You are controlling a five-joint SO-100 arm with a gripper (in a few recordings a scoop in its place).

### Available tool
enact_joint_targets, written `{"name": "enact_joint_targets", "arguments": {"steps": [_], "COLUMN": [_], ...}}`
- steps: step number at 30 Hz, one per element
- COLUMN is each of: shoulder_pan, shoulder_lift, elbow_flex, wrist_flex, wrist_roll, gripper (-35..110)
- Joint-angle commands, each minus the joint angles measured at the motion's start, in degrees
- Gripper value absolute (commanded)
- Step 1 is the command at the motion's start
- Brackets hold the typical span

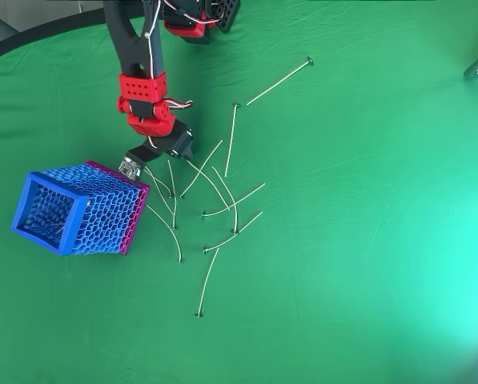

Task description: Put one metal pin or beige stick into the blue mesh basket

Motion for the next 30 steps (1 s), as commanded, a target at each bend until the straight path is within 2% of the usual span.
{"name": "enact_joint_targets", "arguments": {"steps": [1,12,15,30], "shoulder_pan": [0.53,1.05,1.05,1.05], "shoulder_lift": [0.00,-0.35,-0.35,0.53], "elbow_flex": [-1.05,-0.53,-0.44,0.00], "wrist_flex": [-0.70,-1.76,-1.93,-2.11], "wrist_roll": [-0.70,-1.85,-1.93,-2.29], "gripper": [15,9,1,2]}}
